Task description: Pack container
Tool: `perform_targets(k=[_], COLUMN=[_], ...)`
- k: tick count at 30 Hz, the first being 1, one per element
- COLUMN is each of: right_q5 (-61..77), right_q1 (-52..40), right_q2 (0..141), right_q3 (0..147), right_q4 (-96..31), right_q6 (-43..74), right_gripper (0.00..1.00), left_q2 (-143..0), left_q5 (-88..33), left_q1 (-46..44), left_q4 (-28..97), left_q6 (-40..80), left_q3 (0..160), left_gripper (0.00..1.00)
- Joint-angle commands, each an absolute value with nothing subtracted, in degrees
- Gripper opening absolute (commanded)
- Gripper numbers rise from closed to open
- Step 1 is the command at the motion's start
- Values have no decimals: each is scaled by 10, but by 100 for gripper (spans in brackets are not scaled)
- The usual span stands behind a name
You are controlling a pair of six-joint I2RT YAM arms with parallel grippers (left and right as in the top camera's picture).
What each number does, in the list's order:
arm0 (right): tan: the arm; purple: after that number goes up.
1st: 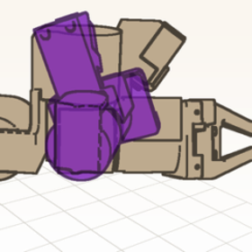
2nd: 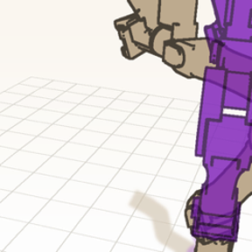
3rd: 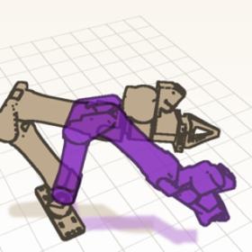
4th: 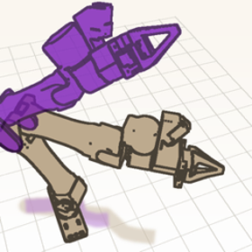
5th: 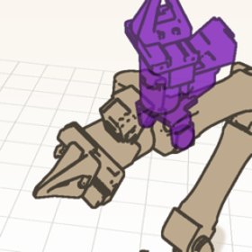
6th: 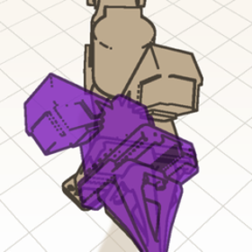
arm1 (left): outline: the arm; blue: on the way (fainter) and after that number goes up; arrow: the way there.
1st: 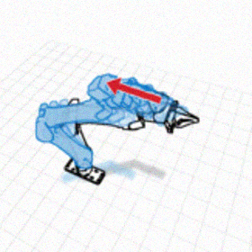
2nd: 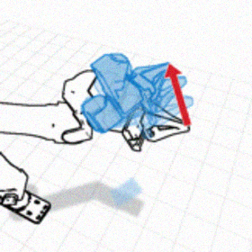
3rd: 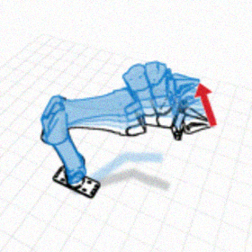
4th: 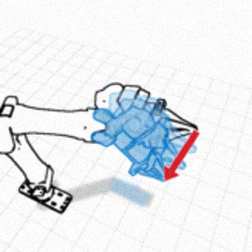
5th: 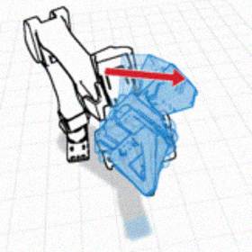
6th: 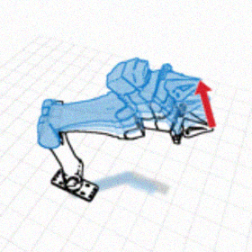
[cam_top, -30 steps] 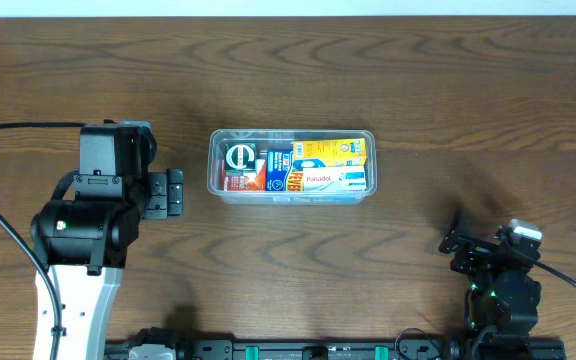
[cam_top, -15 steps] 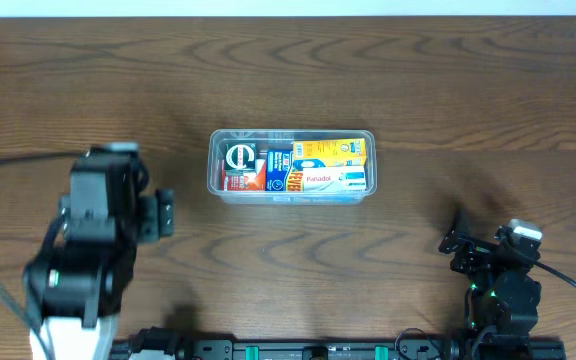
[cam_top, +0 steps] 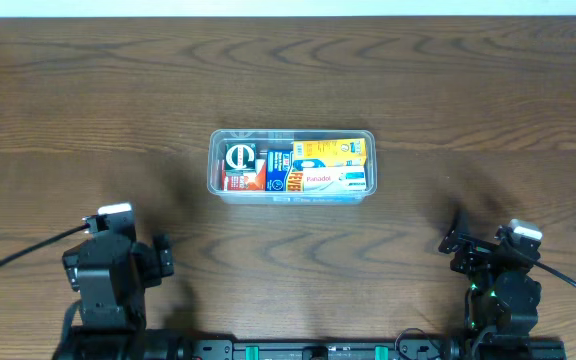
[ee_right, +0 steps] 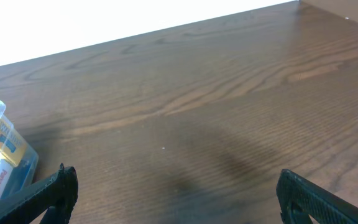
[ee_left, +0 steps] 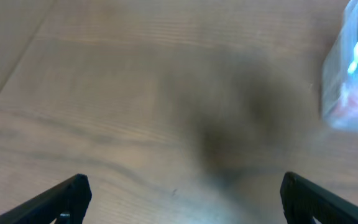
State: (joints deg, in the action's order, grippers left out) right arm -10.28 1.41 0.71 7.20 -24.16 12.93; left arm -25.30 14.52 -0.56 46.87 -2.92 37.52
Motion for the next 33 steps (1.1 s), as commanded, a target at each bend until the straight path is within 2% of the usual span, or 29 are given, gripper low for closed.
perform_targets(k=[1,10,21,33], right_q5=[-105,-105,-105,-105], right_q1=[8,8,8,8], right_q2=[3,3,3,3], right_q3=[70,70,70,70], right_q4=[-240,-240,-240,-240], right_q6=[121,121,121,121], right_gripper=[99,99,99,99], left_q2=[-214,-111,-26,-1], left_q5=[117,79,79,79], left_q1=[-2,-2,-2,-2], left_q4=[423,344,339,339], left_q6=[-27,-26,-26,-24], left_q3=[328,205,144,102], left_gripper=[98,98,98,98])
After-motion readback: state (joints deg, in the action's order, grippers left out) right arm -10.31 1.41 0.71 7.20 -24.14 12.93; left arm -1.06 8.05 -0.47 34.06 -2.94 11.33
